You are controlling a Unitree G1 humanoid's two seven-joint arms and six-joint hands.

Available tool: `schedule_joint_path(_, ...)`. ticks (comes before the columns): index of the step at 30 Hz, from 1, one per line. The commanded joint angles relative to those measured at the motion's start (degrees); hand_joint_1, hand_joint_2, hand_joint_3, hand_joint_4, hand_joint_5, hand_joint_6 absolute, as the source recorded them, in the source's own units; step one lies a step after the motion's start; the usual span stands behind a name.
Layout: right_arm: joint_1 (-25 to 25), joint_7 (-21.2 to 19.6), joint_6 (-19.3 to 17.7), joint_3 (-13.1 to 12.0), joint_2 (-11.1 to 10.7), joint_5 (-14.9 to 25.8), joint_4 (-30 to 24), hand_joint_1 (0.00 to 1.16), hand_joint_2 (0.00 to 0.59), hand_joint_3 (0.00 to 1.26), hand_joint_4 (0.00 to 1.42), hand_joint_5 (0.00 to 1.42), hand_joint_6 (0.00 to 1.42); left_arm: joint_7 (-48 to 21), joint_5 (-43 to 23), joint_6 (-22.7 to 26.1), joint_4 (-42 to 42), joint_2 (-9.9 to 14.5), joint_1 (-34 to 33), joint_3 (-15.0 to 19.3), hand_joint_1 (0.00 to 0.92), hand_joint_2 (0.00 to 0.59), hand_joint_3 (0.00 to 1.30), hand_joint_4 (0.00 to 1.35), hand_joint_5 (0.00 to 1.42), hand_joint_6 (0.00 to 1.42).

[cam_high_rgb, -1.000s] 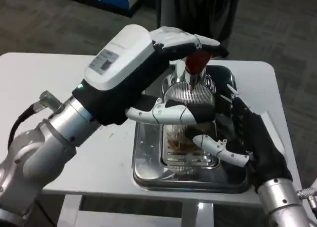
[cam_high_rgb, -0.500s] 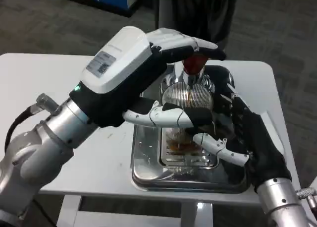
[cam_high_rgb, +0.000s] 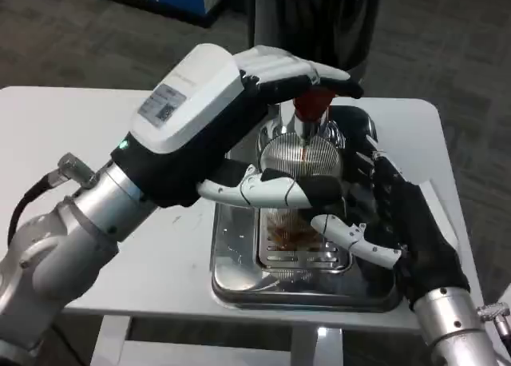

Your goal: Grasp the cup under the faucet to collect the drink, then remove the cup.

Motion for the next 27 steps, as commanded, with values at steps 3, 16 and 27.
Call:
schedule_joint_path(3,0.66,-0.38,-0.83,-0.23,0.36,0.47,0.13,0.8,0.168,0.12,0.18,0.21,0.23,-3.76,3.96,1.99,1.92,2.11,4.03,-2.28,0.0,0.121,0.49,0.42,0.42,0.32)
schedule_joint_path(16,0.71,-0.27,-0.81,-0.13,0.45,0.55,-0.09,0.8,0.169,0.12,0.18,0.21,0.23,-3.89,3.68,2.48,1.95,2.14,3.63,-2.56,0.0,0.117,0.49,0.42,0.42,0.32)
schedule_joint_path(27,0.64,-0.15,-0.72,-0.2,0.32,0.66,-0.27,0.8,0.179,0.11,0.18,0.21,0.23,-3.81,3.49,2.78,1.68,1.95,3.73,-2.57,0.0,0.117,0.49,0.42,0.42,0.32)
